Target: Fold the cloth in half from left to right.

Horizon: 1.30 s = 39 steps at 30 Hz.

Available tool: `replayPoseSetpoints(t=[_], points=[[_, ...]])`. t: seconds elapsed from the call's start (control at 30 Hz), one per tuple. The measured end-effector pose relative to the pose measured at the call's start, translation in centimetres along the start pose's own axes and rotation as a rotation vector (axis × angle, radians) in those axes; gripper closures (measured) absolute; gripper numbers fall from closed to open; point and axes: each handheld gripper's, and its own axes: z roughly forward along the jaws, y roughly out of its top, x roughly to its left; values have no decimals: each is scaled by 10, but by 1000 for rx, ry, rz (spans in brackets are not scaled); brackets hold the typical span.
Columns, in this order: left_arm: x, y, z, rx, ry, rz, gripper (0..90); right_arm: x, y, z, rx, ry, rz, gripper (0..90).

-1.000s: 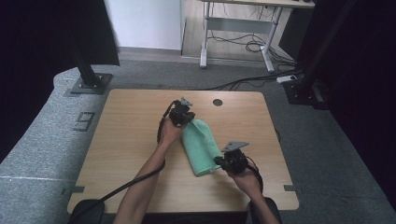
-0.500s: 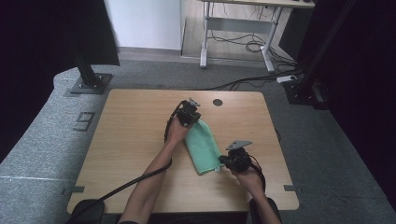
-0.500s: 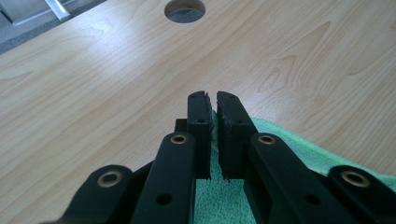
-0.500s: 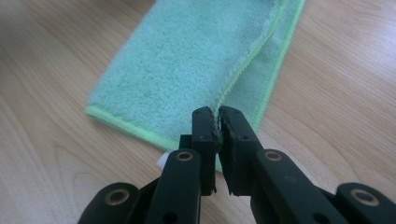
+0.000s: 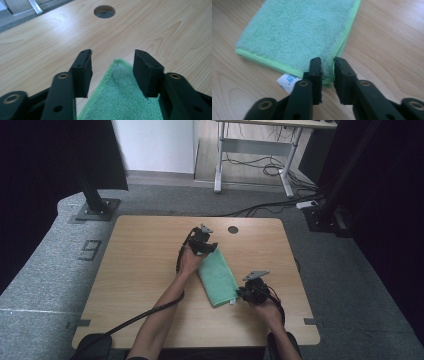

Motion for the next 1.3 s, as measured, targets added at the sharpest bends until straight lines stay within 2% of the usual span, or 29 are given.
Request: replayPoseSetpoints(t=[0.07,0.2,0.3,0.37,0.53,0.63,0.8,0.93,1.2,1.3], points=[[1,1,-4,-11,6,-4,396,-1,-1,-1,4,-7,8,707],[3,-1,-14,-24,0,-12,354,-4,-1,-6,-14,-44,8,587],[3,-7,-20,-8,-17,-20,295,-8,1,-10,-30,-72,11,514],[2,-14,-25,-6,-17,-6,275,-11,3,-10,-38,-81,16,474],[-6,-35,-36,20,-35,-9,199,-15,9,-7,-57,-88,17,371],[-15,-49,-43,38,-21,13,168,-18,12,-2,-53,-87,5,328],[-29,-69,-55,48,-15,14,157,-21,10,5,-41,-91,2,303],[-36,-80,-60,57,7,10,152,-24,5,9,-24,-94,3,290],[-41,-99,-55,96,17,-5,153,-26,-2,13,-8,-91,9,284],[-41,-104,-52,107,20,1,154,-26,-3,15,0,-88,7,284]])
